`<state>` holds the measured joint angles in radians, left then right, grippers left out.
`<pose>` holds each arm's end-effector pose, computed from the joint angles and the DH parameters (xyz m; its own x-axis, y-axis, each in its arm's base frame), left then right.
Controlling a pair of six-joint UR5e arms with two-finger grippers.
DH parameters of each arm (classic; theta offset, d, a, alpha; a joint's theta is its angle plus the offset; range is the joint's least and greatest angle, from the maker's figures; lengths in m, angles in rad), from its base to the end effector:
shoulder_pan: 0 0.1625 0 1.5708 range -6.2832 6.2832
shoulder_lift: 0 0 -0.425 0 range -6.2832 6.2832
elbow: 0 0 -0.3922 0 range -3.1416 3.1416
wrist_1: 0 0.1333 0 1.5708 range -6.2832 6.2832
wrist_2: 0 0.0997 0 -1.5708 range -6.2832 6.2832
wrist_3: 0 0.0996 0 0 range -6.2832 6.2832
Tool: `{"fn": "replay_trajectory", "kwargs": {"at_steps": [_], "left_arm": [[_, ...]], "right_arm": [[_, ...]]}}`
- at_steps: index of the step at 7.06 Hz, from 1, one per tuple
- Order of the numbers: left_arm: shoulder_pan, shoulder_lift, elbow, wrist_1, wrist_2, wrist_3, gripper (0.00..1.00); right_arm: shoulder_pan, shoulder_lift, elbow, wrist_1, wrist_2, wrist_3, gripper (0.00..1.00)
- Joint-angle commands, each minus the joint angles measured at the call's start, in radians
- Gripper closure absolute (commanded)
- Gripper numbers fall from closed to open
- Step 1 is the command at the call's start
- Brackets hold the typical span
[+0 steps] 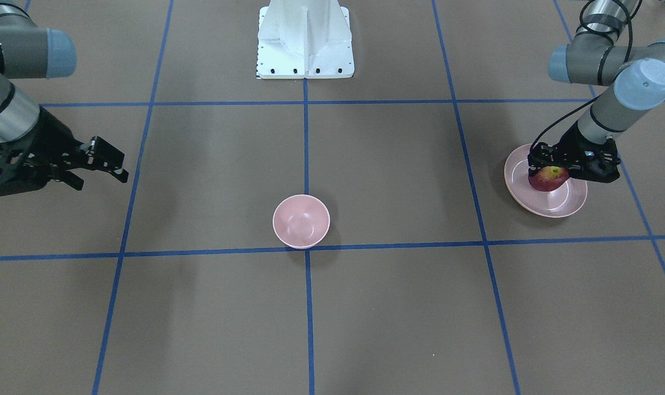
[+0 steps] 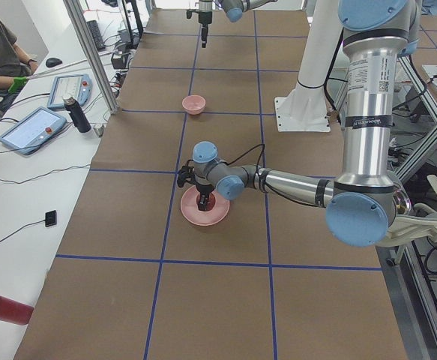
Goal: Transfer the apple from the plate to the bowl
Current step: 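Lower the left gripper onto the apple on the pink plate while the right arm withdraws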
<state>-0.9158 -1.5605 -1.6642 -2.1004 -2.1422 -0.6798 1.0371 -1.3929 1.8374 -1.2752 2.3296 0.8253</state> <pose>0.2515 -0.4578 0.5661 0.6847 0.1825 -0.7056 -0.0873 0.9817 0.1691 -0.2249 -0.5079 0.3983 0.5397 -0.0543 0.8401 -0.0308 0.9960 0.0841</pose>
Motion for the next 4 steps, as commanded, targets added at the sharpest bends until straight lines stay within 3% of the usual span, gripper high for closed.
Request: {"fn": "replay_trajectory", "kwargs": {"at_steps": [1,4], "left_arm": [[0.0,-0.031,-0.022,0.008,-0.008,-0.035,1.0],[0.033,-0.236,-0.052,0.046,-0.01,-0.312,1.0]], "right_arm": [[0.143,-0.157,0.008,0.003,0.056,-0.302,0.0],[0.248,-0.306,0.002,0.003,0.07,-0.593,0.0]]}}
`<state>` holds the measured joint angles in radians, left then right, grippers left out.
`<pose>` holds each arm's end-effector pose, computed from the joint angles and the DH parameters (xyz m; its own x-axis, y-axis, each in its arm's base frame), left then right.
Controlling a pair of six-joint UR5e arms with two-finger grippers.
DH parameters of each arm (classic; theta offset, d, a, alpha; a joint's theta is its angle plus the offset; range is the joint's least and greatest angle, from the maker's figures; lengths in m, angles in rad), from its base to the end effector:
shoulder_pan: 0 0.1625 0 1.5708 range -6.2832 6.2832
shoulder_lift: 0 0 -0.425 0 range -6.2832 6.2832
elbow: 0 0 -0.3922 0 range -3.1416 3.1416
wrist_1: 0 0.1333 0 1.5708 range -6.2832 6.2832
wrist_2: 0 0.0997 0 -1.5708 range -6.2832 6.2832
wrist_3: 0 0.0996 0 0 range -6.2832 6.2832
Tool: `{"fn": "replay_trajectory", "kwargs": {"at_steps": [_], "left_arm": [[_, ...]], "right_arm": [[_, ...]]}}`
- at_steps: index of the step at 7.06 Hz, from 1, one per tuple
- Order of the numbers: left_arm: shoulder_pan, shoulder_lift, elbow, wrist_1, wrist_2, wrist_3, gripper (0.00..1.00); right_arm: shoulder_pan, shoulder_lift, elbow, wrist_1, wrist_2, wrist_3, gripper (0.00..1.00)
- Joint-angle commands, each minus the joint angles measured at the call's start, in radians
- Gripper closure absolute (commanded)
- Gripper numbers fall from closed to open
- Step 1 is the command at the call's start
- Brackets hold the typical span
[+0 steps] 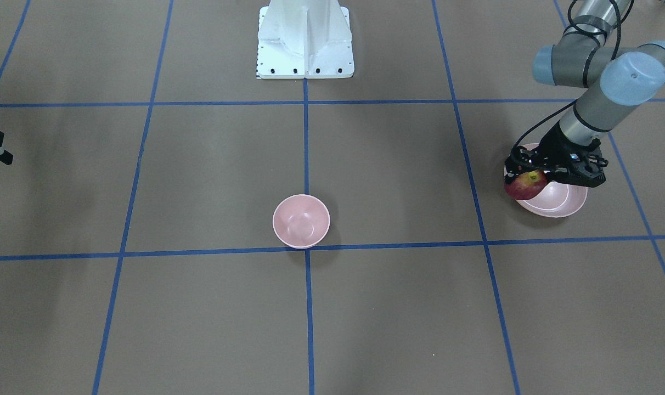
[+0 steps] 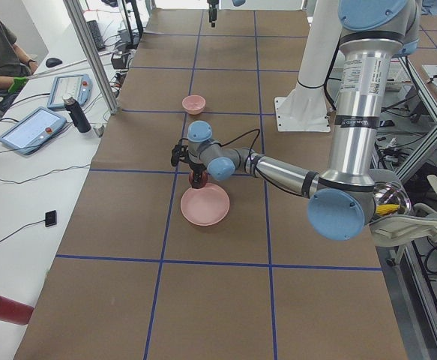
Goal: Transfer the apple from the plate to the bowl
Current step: 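Lift the apple with the left gripper and carry it over the pink bowl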
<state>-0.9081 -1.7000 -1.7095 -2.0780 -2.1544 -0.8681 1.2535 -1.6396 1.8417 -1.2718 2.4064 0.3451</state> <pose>0.2842 -0.4916 0.4697 0.6072 0.0985 -0.7884 0.0369 0.9877 0.1519 -0.0916 -0.4694 0.5185 0.5876 -0.2336 0.7747 0.0795 0.9695 0.2320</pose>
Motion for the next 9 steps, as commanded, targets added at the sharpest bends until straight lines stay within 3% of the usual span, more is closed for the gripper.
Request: {"fn": "replay_trajectory", "kwargs": {"at_steps": [1,3,4,5,7,9], "left_arm": [[0.081,-0.189,-0.005,0.076,0.014,-0.231,1.0],[0.22,-0.446,-0.001,0.306,0.147,-0.389,1.0],[0.251,-0.528,0.016,0.375,0.172,-0.408,1.0],[0.264,-0.609,0.089,0.371,0.182,-0.443,1.0],[0.293,-0.868,0.389,0.365,0.255,-0.486,1.0],[0.317,-0.902,0.456,0.363,0.268,-0.488,1.0]], "right_arm": [[0.064,-0.107,-0.007,0.0,-0.019,-0.217,0.0],[0.113,-0.153,-0.009,0.0,-0.032,-0.299,0.0],[0.116,-0.164,-0.007,0.0,-0.061,-0.313,0.0],[0.116,-0.166,-0.006,0.0,-0.061,-0.313,0.0],[0.116,-0.166,-0.002,0.002,-0.061,-0.311,0.0],[0.116,-0.167,-0.001,0.002,-0.061,-0.311,0.0]]}}
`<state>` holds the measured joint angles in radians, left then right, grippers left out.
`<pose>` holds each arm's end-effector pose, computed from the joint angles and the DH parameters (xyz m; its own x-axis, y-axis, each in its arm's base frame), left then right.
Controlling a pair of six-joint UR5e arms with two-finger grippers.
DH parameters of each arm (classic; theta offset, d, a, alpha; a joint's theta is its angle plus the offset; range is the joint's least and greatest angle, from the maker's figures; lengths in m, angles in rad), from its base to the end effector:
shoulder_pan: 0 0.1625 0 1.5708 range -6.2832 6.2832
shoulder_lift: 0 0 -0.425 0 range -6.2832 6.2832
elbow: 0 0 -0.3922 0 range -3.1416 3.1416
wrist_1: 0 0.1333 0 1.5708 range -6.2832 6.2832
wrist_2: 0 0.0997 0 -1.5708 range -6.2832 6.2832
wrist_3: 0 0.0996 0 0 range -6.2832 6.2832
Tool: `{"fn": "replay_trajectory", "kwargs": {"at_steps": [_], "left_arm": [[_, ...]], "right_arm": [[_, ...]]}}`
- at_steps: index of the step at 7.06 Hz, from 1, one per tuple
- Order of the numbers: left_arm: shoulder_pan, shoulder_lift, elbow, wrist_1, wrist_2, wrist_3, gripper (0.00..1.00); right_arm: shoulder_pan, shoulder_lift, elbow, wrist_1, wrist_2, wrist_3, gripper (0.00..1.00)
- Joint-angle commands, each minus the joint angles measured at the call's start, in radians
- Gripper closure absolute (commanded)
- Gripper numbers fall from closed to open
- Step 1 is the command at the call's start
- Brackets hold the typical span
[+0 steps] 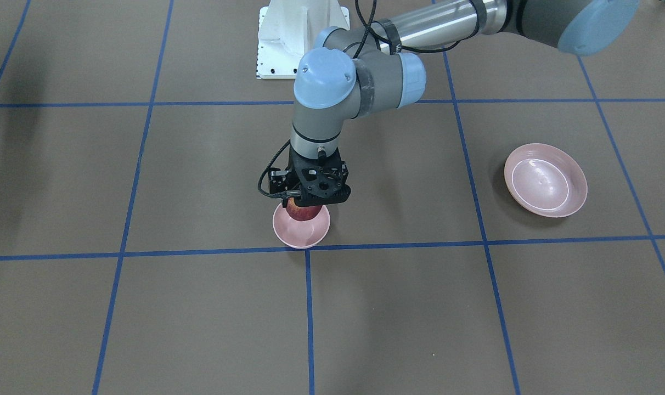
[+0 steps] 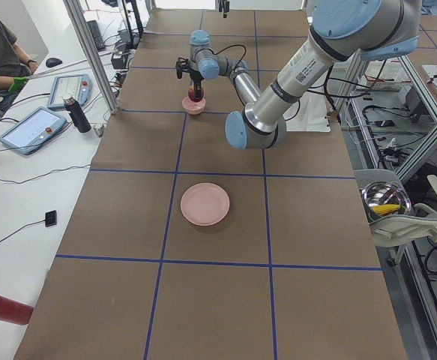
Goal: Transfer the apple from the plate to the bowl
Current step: 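Lift the apple with the left gripper and carry it over the pink bowl, then lower the apple into the pink bowl and open the left gripper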
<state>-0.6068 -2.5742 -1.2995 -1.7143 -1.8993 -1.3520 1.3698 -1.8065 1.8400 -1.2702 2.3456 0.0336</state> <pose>0.5883 -0.5315 0.1126 0.5866 -0.1571 -0.7945 0.2140 0.9762 -0.0350 -0.0196 -0.4147 0.5972 0.6603 -0.3361 0.6715 0.1665 0.9375 0.3055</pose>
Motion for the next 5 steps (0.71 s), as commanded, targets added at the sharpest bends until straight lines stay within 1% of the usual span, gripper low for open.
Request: {"fn": "replay_trajectory", "kwargs": {"at_steps": [1,5], "left_arm": [[0.027,-0.026,0.054,-0.001,0.032,-0.003,1.0],[0.038,-0.024,0.086,-0.025,0.034,-0.003,1.0]], "right_arm": [[0.0,-0.001,0.001,0.0,0.0,0.0,0.0],[0.0,-0.001,-0.001,0.002,0.0,0.008,0.0]]}}
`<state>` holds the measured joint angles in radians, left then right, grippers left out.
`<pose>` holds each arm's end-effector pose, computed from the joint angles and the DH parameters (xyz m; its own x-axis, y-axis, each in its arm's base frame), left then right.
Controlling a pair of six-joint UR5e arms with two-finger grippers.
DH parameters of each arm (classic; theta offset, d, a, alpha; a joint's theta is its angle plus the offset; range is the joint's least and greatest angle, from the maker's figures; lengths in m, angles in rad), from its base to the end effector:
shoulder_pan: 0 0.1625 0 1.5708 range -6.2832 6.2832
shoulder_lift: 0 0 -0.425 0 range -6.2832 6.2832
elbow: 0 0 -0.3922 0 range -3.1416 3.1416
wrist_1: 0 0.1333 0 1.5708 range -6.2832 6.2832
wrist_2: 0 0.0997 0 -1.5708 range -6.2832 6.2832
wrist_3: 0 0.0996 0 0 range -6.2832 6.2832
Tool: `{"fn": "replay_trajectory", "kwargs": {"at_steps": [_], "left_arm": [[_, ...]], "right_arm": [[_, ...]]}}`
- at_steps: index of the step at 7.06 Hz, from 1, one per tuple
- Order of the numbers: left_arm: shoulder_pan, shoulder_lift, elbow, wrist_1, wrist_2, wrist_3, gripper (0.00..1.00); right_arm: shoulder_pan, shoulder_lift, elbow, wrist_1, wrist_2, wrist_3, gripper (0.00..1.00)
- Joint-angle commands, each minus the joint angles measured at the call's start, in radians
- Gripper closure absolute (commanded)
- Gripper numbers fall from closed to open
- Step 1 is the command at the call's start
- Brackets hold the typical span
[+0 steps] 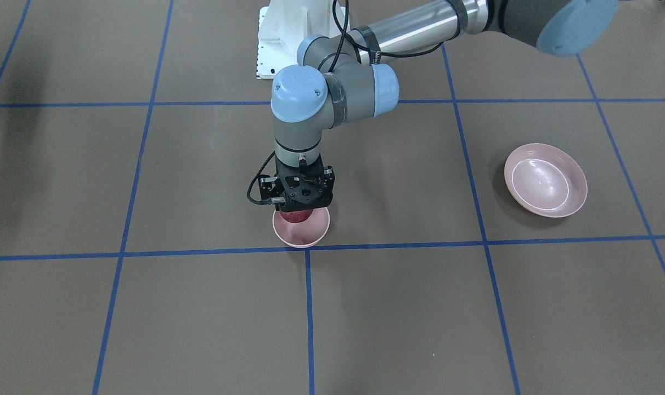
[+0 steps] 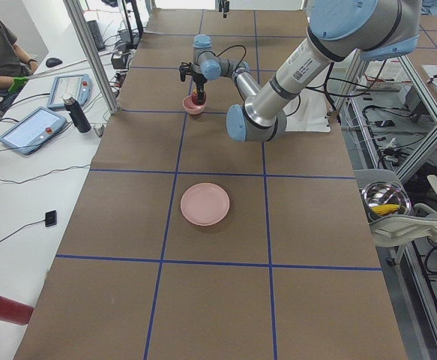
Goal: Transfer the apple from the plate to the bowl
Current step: 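Lower the apple into the pink bowl and open the left gripper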
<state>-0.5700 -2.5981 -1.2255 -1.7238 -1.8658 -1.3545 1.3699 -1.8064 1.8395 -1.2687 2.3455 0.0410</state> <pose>0.6221 -0.5227 0.1251 0.6238 -0.1559 -0.7659 0.2058 0.9781 -0.0315 -0.0195 -0.4148 0.5972 0.6615 -0.3298 0.6735 0.1615 0.9397 0.3016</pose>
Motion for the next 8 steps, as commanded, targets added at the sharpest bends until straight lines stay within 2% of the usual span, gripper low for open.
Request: {"fn": "replay_trajectory", "kwargs": {"at_steps": [1,7,8], "left_arm": [[0.001,-0.004,0.023,-0.022,0.02,-0.002,1.0],[-0.001,-0.007,0.086,-0.108,0.059,0.005,0.98],[-0.001,-0.007,0.087,-0.111,0.066,0.006,0.63]], "right_arm": [[0.0,-0.001,-0.002,0.0,0.0,0.0,0.0],[0.0,-0.001,-0.002,0.0,0.0,0.0,0.0],[0.0,-0.001,-0.002,0.0,0.0,0.0,0.0]]}}
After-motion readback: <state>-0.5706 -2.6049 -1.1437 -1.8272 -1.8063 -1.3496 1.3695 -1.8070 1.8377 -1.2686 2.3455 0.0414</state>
